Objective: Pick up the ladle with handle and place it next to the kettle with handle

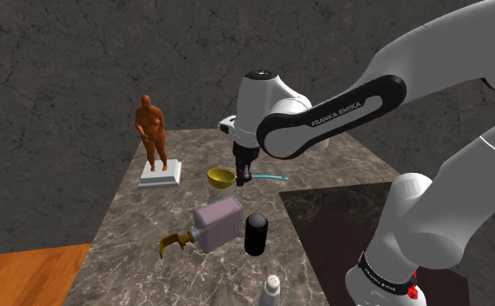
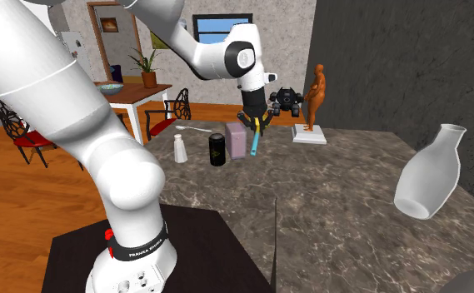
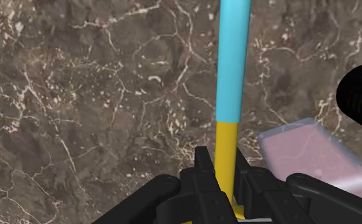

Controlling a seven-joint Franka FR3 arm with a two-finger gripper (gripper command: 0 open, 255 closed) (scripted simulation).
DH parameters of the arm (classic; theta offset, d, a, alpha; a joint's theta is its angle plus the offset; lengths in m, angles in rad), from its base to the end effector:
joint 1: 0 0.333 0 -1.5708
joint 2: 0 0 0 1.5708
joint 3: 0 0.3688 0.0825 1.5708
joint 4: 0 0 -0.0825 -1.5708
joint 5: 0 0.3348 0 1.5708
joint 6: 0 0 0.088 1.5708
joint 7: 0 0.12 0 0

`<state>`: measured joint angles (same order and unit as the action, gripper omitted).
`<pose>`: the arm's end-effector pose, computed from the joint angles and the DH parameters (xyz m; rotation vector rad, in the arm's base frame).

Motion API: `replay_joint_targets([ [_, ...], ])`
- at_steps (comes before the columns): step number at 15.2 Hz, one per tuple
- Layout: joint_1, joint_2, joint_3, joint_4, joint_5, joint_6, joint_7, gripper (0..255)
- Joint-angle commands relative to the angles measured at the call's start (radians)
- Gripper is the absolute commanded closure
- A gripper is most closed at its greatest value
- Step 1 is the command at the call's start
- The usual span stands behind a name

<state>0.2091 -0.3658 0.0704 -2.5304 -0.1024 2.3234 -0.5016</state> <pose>0.3605 0.1027 0.4832 2.7482 1.2316 0.2176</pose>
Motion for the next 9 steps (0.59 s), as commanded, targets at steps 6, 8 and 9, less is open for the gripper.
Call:
replay_joint_targets([
  [6,0.004,-0.042,-0.004,0.063,0.01,-0.105,-0.016,255],
  [8,0.005,-0.051,-0.005,0.083,0.013,-0.134,-0.019,255],
  [9,0.005,-0.056,-0.005,0.093,0.014,-0.148,-0.021,255],
])
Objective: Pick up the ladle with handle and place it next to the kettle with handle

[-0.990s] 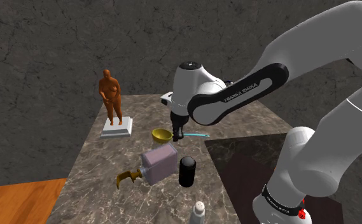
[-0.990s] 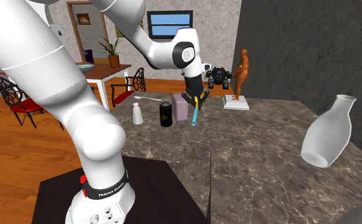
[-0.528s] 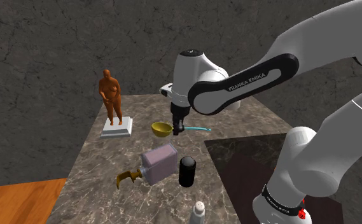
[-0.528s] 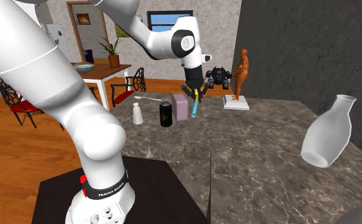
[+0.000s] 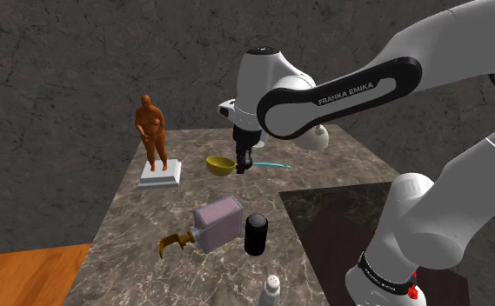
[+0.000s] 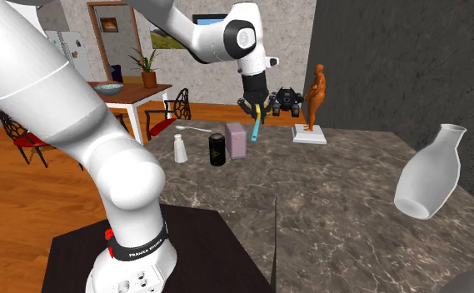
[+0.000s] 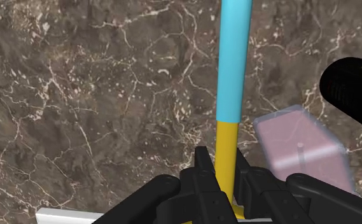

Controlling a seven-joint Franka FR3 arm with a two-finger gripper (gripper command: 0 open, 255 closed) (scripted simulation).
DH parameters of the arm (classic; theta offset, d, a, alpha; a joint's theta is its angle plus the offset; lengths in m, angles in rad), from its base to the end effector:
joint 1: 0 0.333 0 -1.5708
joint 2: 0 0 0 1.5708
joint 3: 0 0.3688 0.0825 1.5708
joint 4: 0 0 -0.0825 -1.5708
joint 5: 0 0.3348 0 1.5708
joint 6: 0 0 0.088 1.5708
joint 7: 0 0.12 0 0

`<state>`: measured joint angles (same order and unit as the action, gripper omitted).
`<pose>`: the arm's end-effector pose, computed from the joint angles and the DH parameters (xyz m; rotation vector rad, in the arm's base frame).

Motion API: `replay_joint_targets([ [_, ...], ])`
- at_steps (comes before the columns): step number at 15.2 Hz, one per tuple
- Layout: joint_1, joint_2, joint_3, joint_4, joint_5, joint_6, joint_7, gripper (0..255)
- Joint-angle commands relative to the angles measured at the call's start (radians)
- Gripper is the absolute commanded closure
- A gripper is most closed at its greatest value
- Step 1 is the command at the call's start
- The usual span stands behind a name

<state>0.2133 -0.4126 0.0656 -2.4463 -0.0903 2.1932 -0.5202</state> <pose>0.3563 0.1008 0.5237 2.7483 1.2315 0.2175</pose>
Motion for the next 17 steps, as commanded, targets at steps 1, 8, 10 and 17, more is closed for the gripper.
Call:
replay_joint_targets([
  [1,0.001,-0.013,-0.001,0.019,0.003,-0.032,-0.004,255],
  [8,0.003,-0.033,-0.003,0.097,0.008,-0.13,-0.014,255],
  [10,0.003,-0.037,-0.003,0.121,0.01,-0.158,-0.017,255],
  [17,-0.014,-0.037,-0.041,0.181,0.003,-0.213,-0.073,255],
])
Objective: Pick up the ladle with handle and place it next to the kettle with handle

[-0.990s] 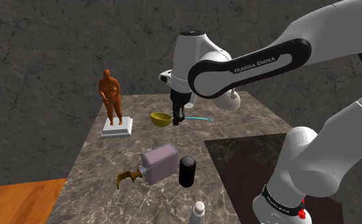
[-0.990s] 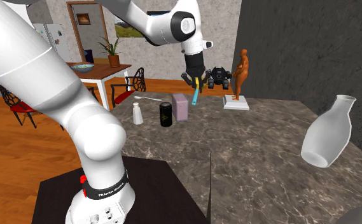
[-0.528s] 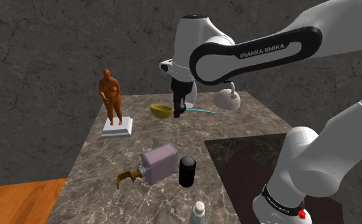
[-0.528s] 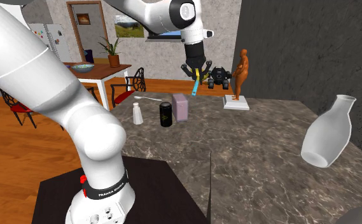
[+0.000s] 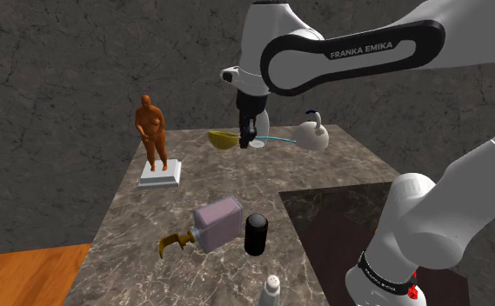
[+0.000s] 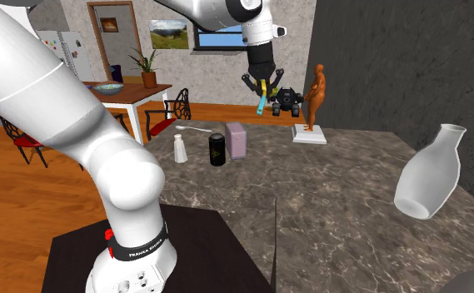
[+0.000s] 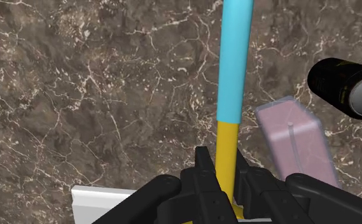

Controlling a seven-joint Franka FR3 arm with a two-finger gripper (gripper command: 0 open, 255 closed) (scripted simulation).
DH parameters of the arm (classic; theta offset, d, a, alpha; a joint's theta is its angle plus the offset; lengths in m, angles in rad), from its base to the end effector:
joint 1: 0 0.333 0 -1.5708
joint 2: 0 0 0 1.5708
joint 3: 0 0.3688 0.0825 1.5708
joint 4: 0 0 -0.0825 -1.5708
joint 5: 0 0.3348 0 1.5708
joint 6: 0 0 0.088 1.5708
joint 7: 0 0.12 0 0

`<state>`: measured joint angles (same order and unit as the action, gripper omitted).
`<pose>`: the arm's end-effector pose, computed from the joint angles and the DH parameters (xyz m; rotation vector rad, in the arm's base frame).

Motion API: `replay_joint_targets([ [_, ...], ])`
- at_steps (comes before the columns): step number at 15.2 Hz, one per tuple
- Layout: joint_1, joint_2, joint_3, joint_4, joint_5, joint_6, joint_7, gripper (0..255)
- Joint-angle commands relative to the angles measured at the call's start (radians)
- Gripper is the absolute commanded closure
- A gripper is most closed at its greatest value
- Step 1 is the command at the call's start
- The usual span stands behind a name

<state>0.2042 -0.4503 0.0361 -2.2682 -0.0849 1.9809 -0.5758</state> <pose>0.3554 0.0834 0.5952 2.7492 1.2299 0.2173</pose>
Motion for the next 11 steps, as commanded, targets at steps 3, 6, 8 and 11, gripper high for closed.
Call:
replay_joint_targets([
  [3,-0.031,0.017,-0.068,0.015,-0.015,0.009,-0.091,255],
  [6,-0.055,0.042,-0.124,0.038,-0.024,0.019,-0.165,255],
  [8,-0.071,0.065,-0.161,0.058,-0.027,0.025,-0.215,255],
  [11,-0.092,0.106,-0.215,0.098,-0.027,0.032,-0.29,255],
])
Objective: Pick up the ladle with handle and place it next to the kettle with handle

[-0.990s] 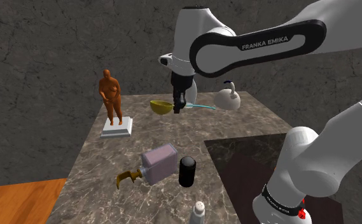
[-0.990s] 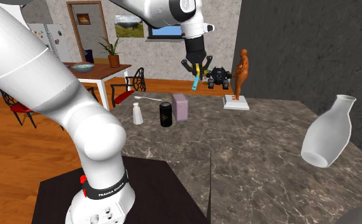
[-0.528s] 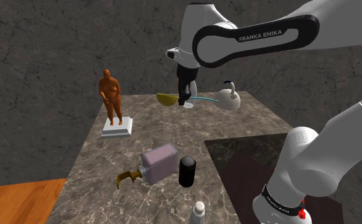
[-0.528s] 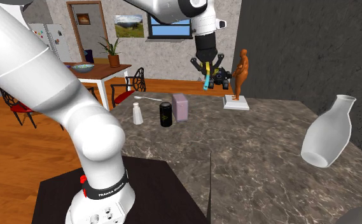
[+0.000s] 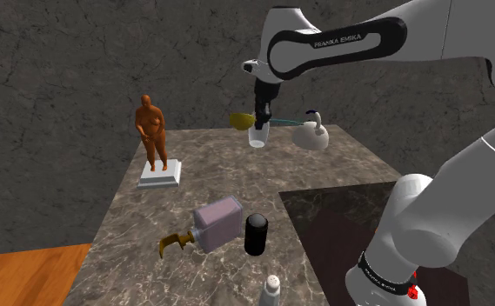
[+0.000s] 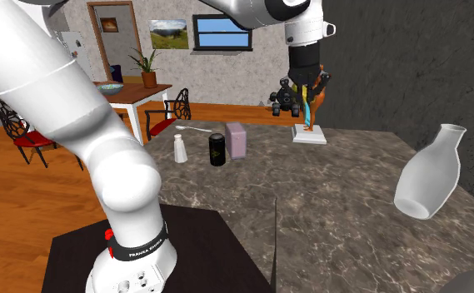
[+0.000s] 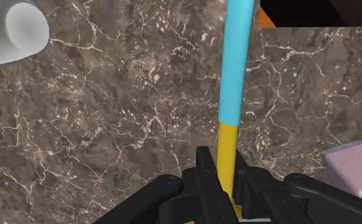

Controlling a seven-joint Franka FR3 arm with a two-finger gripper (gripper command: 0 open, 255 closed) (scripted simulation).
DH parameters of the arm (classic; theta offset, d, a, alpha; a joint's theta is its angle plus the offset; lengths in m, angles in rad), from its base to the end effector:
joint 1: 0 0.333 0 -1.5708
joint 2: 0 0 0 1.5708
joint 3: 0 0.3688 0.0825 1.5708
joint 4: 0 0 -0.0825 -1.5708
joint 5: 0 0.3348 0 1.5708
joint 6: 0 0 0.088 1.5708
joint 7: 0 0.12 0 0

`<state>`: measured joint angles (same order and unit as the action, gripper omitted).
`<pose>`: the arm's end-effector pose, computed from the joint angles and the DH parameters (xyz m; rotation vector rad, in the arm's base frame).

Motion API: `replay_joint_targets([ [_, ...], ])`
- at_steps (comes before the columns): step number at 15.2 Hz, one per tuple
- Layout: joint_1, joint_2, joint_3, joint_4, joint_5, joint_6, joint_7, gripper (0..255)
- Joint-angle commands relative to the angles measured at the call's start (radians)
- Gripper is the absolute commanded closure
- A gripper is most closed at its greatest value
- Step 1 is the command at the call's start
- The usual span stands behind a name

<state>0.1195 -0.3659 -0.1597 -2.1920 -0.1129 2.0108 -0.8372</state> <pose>0.3988 -0.0350 0.5982 2.7504 1.2301 0.2171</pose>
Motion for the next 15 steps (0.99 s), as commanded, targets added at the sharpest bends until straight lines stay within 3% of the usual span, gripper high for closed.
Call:
replay_joint_targets([
  [1,-0.014,0.037,-0.038,0.037,0.002,0.004,-0.054,255],
  [8,-0.059,0.173,-0.158,0.176,0.041,0.01,-0.238,255],
  [15,-0.116,0.36,-0.262,0.377,0.138,-0.014,-0.432,255],
])
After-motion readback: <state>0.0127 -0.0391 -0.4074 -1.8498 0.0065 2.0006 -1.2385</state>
